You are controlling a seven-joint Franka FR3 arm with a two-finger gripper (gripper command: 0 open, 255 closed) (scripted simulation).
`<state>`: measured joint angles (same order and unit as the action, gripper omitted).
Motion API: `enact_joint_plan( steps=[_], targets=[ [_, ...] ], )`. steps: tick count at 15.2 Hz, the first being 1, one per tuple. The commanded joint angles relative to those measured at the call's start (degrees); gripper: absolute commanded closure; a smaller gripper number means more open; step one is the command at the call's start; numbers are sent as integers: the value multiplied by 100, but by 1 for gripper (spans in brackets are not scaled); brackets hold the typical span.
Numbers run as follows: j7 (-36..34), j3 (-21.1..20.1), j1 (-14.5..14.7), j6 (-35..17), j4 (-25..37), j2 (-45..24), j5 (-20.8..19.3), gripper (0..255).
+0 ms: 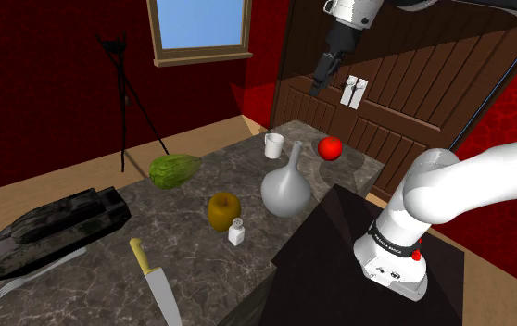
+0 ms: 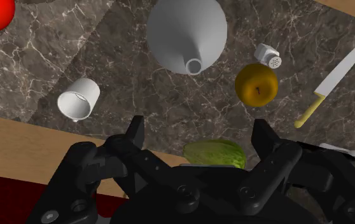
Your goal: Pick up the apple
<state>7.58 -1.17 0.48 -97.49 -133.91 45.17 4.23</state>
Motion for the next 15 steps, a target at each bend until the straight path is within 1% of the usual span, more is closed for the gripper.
enact_joint_plan(
  steps=[1,5,8,11,15],
  targets=[
    [0,0,0,0,0,0,0,0],
    [-1257,-531,-189,-485,-611,67,409,0],
    [-2198,-962,-303,-887,-962,-7,749,0],
    [-3135,-1419,-410,-1330,-1216,-201,1103,0],
    [-4379,-2055,-566,-1991,-1396,-656,1546,0]
  ],
)
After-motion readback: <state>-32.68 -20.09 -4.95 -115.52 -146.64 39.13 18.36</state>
